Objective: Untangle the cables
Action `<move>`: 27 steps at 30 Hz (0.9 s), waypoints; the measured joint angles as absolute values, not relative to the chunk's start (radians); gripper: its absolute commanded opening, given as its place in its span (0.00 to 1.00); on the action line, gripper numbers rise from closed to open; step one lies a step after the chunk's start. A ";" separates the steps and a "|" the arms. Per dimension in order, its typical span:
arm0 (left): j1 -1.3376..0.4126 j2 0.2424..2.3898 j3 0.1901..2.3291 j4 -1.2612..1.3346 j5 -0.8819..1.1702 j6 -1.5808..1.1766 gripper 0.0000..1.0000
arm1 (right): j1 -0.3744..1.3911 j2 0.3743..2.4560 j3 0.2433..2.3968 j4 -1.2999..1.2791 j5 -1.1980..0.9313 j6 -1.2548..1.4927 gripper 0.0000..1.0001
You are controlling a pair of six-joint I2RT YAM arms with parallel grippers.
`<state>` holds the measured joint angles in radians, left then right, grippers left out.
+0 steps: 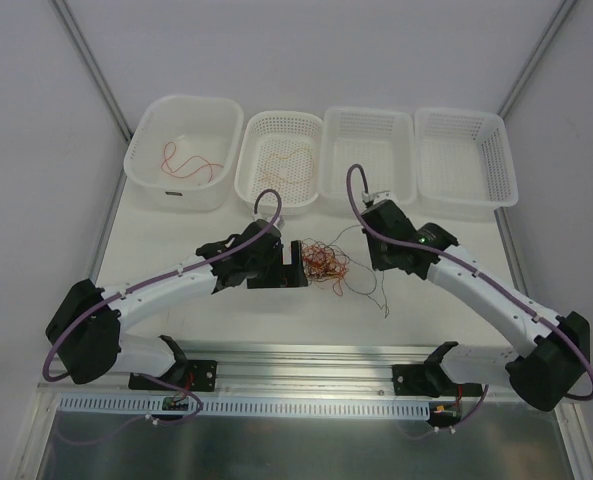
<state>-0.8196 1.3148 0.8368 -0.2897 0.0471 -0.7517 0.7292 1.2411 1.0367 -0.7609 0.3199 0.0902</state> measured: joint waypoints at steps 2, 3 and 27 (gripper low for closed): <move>-0.819 1.317 0.840 -0.287 0.047 -0.751 0.96 | 0.700 1.220 1.076 -0.768 0.366 0.071 0.15; -0.820 1.317 0.842 -0.287 0.047 -0.751 0.96 | 0.677 1.214 1.087 -0.766 0.382 0.061 0.20; -0.860 1.639 1.346 -0.298 -0.058 -0.531 0.64 | 0.549 0.931 0.805 -0.648 0.253 0.211 0.94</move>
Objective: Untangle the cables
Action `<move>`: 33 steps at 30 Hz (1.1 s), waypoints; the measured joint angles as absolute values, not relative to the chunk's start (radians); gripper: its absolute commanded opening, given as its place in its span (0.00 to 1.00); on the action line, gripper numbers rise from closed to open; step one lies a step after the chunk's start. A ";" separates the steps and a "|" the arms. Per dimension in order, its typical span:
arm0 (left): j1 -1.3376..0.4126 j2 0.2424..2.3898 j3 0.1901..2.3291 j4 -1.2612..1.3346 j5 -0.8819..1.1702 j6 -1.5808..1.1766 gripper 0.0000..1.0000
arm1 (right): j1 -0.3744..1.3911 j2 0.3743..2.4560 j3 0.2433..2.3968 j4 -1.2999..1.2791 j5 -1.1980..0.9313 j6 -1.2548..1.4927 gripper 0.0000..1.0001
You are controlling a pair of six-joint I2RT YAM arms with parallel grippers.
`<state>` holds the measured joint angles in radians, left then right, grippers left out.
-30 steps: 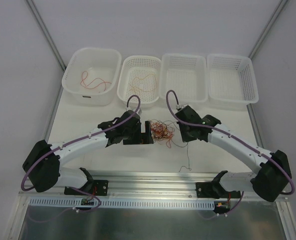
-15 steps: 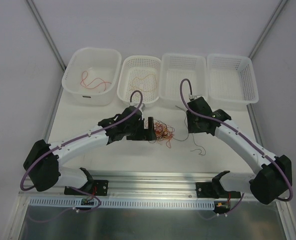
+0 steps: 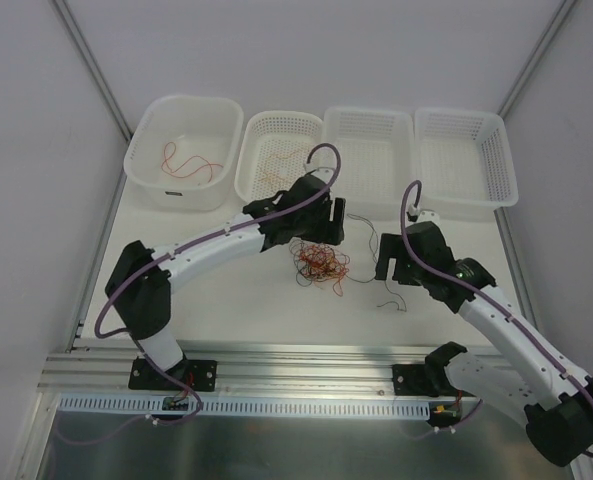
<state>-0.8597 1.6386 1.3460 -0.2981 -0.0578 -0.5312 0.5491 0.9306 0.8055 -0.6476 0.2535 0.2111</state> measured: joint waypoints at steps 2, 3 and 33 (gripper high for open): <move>-0.878 1.716 1.416 -0.316 -0.100 -0.506 0.62 | 0.549 0.894 0.785 -0.642 0.254 0.234 0.94; -0.887 1.750 1.447 -0.331 -0.119 -0.493 0.61 | 0.549 0.880 0.776 -0.641 0.254 0.243 0.94; -0.944 1.944 1.555 -0.521 -0.274 -0.481 0.00 | 0.549 0.781 0.619 -0.517 0.103 0.317 0.94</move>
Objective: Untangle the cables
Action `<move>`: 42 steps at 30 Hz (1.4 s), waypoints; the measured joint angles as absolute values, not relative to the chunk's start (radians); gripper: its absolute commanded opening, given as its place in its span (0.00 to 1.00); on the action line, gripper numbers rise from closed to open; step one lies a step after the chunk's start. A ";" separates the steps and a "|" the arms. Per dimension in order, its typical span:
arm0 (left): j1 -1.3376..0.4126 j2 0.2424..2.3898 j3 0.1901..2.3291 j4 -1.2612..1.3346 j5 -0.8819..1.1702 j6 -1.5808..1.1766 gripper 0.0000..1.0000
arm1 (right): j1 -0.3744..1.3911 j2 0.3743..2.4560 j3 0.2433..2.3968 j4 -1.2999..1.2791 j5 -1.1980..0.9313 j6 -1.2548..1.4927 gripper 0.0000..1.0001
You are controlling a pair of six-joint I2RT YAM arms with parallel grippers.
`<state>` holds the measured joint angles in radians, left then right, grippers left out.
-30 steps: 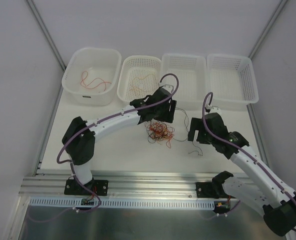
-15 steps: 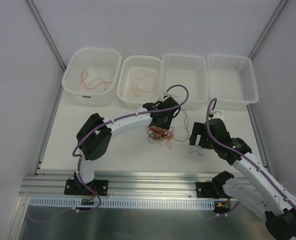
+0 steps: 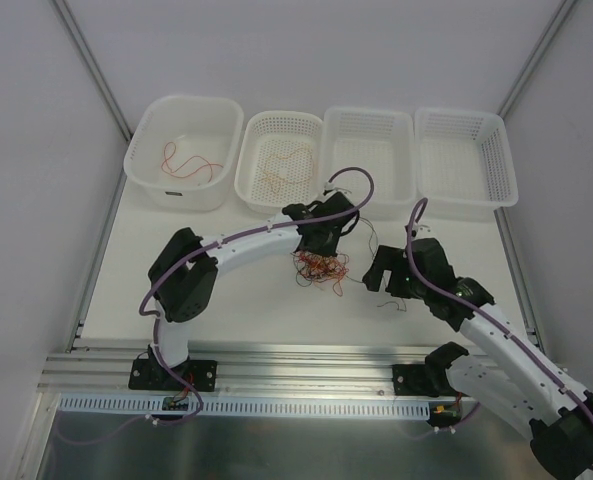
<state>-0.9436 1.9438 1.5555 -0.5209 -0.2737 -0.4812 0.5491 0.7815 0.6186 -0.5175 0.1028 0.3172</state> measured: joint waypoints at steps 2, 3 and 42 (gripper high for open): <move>-0.944 1.912 1.547 -0.523 -0.273 -0.495 0.00 | 0.549 0.811 0.589 -0.438 0.042 0.348 0.93; -0.944 1.888 1.539 -0.524 -0.273 -0.503 0.00 | 0.549 0.833 0.578 -0.398 0.015 0.364 0.93; -0.834 1.296 1.365 -0.538 -0.275 -0.632 0.00 | 0.474 1.270 0.572 -0.009 -0.075 0.477 0.01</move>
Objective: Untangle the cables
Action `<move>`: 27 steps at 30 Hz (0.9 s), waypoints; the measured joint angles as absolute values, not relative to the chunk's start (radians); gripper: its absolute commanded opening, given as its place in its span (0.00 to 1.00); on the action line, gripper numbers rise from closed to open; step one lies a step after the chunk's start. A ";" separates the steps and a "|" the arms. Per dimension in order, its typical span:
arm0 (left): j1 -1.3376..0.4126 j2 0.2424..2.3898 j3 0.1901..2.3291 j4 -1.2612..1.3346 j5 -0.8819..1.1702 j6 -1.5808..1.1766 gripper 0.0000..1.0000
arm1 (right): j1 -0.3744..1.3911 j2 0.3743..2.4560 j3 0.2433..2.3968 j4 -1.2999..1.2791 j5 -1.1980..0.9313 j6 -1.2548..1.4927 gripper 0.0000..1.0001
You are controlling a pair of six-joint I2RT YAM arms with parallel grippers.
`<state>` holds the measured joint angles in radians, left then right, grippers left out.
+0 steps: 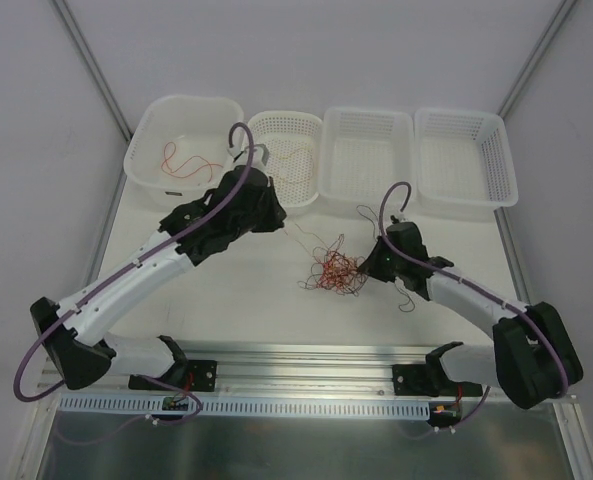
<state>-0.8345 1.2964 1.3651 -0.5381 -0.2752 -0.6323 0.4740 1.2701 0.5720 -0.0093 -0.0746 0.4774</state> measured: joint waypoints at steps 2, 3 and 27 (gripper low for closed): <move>-0.769 1.245 1.332 -0.539 -0.276 -0.631 0.00 | 0.426 1.202 0.572 -0.100 -0.041 0.441 0.01; -0.735 1.217 1.312 -0.540 -0.274 -0.628 0.00 | 0.395 1.169 0.572 -0.143 -0.029 0.422 0.01; -0.267 0.969 1.344 -0.742 -0.366 -0.437 0.00 | 0.112 0.989 0.636 -0.589 0.045 0.203 0.01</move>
